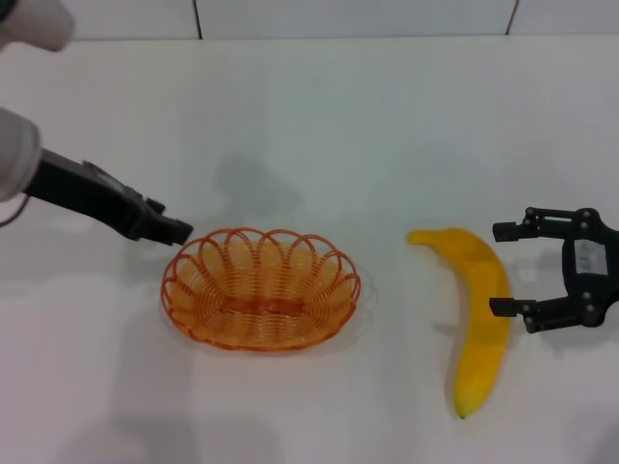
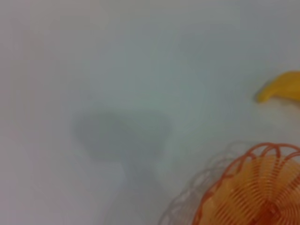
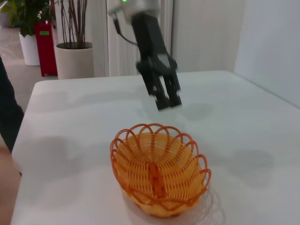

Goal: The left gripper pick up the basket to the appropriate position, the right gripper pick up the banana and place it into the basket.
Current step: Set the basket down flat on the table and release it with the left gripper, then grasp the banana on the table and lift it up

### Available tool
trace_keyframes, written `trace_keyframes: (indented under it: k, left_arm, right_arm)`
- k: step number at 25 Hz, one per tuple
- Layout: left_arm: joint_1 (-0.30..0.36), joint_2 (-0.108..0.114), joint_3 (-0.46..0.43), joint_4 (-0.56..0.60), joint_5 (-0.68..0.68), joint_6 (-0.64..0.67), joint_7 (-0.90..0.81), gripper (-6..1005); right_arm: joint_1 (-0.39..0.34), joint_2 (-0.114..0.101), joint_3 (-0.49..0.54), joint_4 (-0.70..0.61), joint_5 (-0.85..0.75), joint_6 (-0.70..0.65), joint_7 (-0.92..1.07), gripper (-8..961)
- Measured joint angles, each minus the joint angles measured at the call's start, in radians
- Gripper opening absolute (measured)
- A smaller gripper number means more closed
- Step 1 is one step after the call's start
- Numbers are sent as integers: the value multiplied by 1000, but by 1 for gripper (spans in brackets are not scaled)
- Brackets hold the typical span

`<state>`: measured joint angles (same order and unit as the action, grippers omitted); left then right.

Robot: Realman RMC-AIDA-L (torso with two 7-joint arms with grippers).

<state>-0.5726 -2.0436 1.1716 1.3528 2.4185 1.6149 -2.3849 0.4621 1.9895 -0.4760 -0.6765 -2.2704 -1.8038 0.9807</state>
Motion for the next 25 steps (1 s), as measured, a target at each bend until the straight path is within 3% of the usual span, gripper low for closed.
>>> trace_keyframes:
  k: [1, 3, 5, 11, 14, 19, 25]
  left_arm:
    - [19, 0, 7, 37, -9, 1, 0, 491]
    - [117, 0, 29, 189, -55, 1, 19, 490]
    - [176, 1, 38, 243, -102, -3, 74, 490]
    - [340, -1, 58, 221, -304, -28, 415, 487]
    - [409, 1, 31, 105, -447, -44, 658, 486]
    - [447, 3, -103, -159, -575, -28, 926, 482]
    - [395, 10, -345, -549, -657, 28, 1175, 481]
  right_arm:
    - [0, 0, 2, 0, 0, 0, 0, 881]
    - [-2, 0, 12, 0, 0, 0, 0, 881]
    - [-5, 0, 26, 0, 0, 0, 0, 881]
    - [-9, -1, 62, 0, 0, -2, 5, 880]
    - [-12, -1, 67, 0, 0, -2, 8, 880]
    - [-14, -2, 70, 0, 0, -10, 10, 880]
    - [-14, -2, 90, 0, 0, -29, 10, 880]
